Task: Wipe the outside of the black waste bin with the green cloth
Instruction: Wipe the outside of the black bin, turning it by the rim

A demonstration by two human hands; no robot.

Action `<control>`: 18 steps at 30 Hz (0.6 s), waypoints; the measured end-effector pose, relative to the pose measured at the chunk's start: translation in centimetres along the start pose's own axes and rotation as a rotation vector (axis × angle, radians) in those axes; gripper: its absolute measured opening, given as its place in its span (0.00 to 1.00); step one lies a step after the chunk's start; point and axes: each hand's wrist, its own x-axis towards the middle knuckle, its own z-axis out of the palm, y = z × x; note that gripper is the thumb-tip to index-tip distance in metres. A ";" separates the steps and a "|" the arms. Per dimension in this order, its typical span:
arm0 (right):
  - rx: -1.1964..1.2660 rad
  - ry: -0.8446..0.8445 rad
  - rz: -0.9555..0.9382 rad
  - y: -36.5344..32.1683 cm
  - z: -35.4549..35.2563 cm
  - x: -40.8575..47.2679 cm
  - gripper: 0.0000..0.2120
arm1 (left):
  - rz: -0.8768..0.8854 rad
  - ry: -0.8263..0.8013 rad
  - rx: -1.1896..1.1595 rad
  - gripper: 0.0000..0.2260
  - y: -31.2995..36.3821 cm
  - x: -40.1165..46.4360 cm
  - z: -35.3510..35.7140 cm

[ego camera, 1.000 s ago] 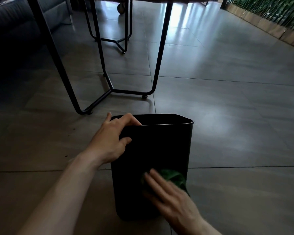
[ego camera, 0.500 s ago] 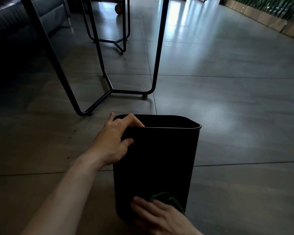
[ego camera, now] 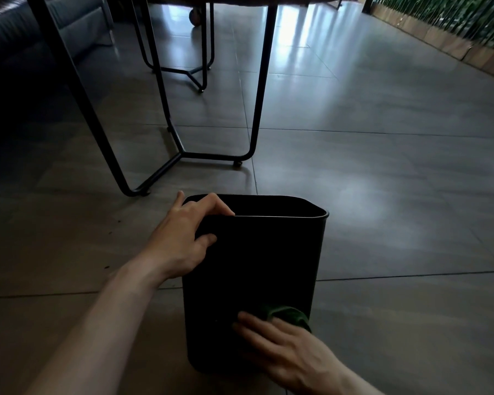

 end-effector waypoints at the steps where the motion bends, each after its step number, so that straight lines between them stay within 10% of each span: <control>1: 0.015 0.004 0.020 0.7 -0.4 -0.3 0.15 | -0.005 -0.001 0.000 0.20 0.0 0.0 0.0; 8: 0.091 0.380 0.605 8.3 -5.9 3.3 0.17 | -0.065 -0.008 0.007 0.20 -0.2 0.1 -0.1; 18: -0.035 0.013 0.223 2.0 -3.6 -4.8 0.18 | -0.097 -0.037 0.027 0.19 -0.2 0.1 -0.3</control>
